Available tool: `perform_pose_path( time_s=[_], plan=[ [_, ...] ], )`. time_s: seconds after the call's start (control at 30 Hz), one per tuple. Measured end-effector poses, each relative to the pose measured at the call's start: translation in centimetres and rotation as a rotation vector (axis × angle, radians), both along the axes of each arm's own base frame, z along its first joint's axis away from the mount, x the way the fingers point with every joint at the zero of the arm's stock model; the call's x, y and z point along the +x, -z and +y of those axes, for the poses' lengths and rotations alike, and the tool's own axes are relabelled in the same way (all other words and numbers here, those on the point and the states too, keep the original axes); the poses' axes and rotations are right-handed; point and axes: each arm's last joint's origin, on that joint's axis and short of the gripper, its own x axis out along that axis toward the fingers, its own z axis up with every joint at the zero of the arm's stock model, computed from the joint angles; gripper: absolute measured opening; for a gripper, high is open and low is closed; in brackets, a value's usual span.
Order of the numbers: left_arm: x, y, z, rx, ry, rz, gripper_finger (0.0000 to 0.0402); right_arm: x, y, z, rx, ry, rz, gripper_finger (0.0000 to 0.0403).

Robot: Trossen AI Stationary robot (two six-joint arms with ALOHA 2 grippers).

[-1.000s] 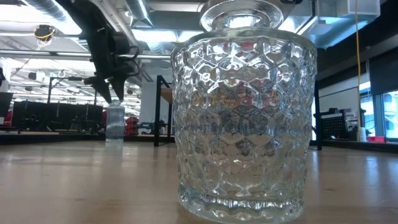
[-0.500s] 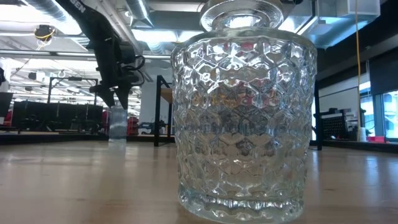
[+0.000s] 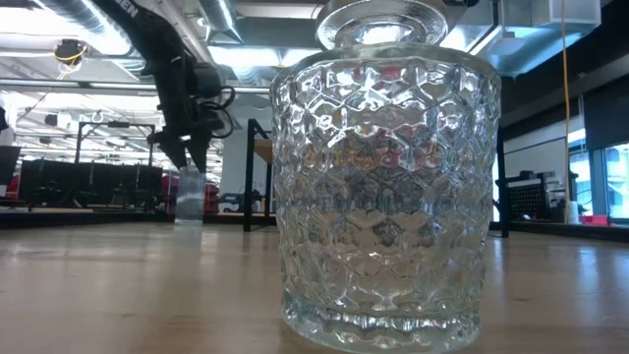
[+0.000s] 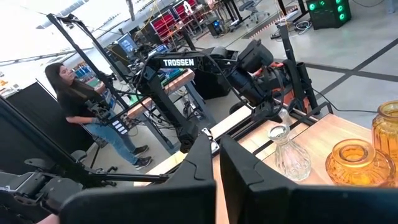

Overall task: Sort vases onto shelf
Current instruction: Put the transparent vase on the shelf aligned with the other transparent vase

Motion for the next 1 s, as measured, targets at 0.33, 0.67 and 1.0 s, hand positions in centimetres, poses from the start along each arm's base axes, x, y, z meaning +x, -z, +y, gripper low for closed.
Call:
perform_pose_path(
  time_s=[0.33, 0.67, 1.0],
  plan=[
    [0.8, -2.1, -2.4, 0.021, 0.019, -0.052, 0.023, 0.0, 0.0, 0.0, 0.026, 0.002, -0.004, 0.0],
    [-1.0, -9.2, -6.3, 0.159, -0.042, -0.251, 0.023, 0.0, 0.0, 0.0, 0.026, 0.002, -0.003, 0.0],
    [1.2, -21.1, -6.3, 0.472, 0.035, -0.433, 0.023, 0.4, 0.2, -0.1, 0.025, 0.002, 0.005, 0.0]
  ],
)
